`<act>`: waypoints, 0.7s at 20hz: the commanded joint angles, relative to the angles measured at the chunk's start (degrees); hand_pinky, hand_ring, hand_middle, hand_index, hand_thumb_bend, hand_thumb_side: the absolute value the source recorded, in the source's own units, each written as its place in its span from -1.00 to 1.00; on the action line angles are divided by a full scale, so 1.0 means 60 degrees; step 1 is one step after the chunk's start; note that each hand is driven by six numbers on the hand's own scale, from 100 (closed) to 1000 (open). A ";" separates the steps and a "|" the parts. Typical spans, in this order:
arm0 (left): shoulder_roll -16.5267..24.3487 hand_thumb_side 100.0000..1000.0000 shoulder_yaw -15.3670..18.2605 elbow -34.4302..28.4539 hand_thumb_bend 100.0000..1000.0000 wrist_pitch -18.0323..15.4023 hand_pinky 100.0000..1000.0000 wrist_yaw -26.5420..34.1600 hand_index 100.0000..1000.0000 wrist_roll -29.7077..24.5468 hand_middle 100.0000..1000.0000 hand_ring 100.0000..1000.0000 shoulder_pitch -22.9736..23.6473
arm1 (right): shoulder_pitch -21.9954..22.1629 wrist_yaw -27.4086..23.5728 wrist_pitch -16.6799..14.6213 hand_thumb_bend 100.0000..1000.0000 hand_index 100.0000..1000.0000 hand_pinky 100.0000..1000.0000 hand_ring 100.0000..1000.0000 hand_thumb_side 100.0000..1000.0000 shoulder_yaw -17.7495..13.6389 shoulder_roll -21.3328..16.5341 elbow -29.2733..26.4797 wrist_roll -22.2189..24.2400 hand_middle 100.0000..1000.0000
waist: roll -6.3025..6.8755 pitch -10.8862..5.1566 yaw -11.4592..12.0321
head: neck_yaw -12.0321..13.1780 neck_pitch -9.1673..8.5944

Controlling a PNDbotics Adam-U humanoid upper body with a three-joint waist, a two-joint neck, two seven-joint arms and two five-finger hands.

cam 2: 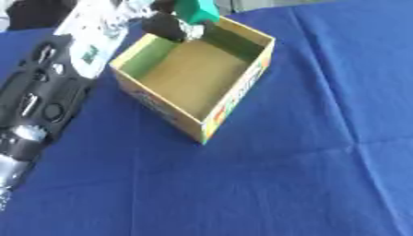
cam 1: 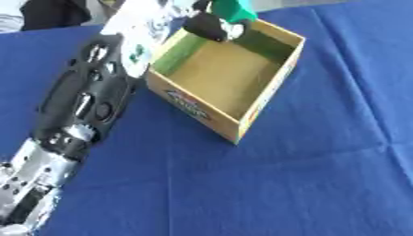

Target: Pick up objects on the table and place them in the box.

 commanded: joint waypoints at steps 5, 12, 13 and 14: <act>-0.0322 0.14 -0.0286 0.1341 -1.00 -0.0496 -0.39 -0.1048 0.11 0.0506 -0.27 -0.21 -0.0186 | -0.0223 -0.0172 -0.0049 -0.96 0.33 0.55 0.53 0.50 0.0027 -0.0037 -0.0131 0.0091 -0.04 | -0.0060 -0.0154 -0.0161 | 0.0152 -0.0189; -0.0560 0.54 0.0033 0.1878 -0.67 -0.0594 0.17 -0.2110 0.81 0.0011 0.46 0.42 0.0018 | -0.0282 -0.0202 -0.0050 -0.96 0.33 0.54 0.53 0.51 0.0026 -0.0060 -0.0131 0.0092 -0.04 | -0.0074 -0.0180 -0.0162 | 0.0049 -0.0181; -0.0587 0.67 0.0094 0.1889 -0.45 -0.0631 0.39 -0.2265 0.92 -0.0053 0.58 0.59 0.0039 | -0.0281 -0.0203 -0.0048 -0.96 0.33 0.55 0.53 0.51 0.0022 -0.0069 -0.0131 0.0086 -0.04 | -0.0077 -0.0185 -0.0146 | 0.0035 -0.0168; -0.0612 0.78 0.0168 0.1880 -0.23 -0.0653 0.50 -0.2423 0.99 -0.0064 0.67 0.68 0.0058 | -0.0278 -0.0205 -0.0043 -0.96 0.33 0.55 0.53 0.50 0.0021 -0.0069 -0.0131 0.0083 -0.04 | -0.0080 -0.0191 -0.0131 | 0.0027 -0.0156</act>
